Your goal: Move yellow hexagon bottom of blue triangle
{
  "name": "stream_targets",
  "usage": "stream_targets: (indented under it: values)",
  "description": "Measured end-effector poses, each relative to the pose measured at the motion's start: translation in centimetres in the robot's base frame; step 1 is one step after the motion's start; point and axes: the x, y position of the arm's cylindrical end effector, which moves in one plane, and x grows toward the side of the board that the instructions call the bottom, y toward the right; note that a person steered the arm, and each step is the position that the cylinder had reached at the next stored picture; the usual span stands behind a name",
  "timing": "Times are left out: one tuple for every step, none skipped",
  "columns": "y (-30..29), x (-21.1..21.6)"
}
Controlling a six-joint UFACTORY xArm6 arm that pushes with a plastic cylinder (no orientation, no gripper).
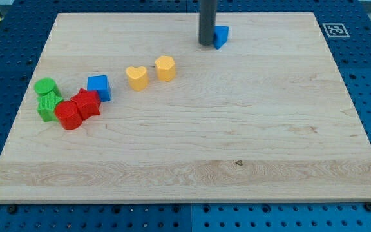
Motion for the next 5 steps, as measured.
stream_targets:
  values:
    - [3.8,-0.6]
    - [6.6,-1.1]
    - [4.1,-0.7]
    - [-4.1,0.3]
    - [-8.9,3.6]
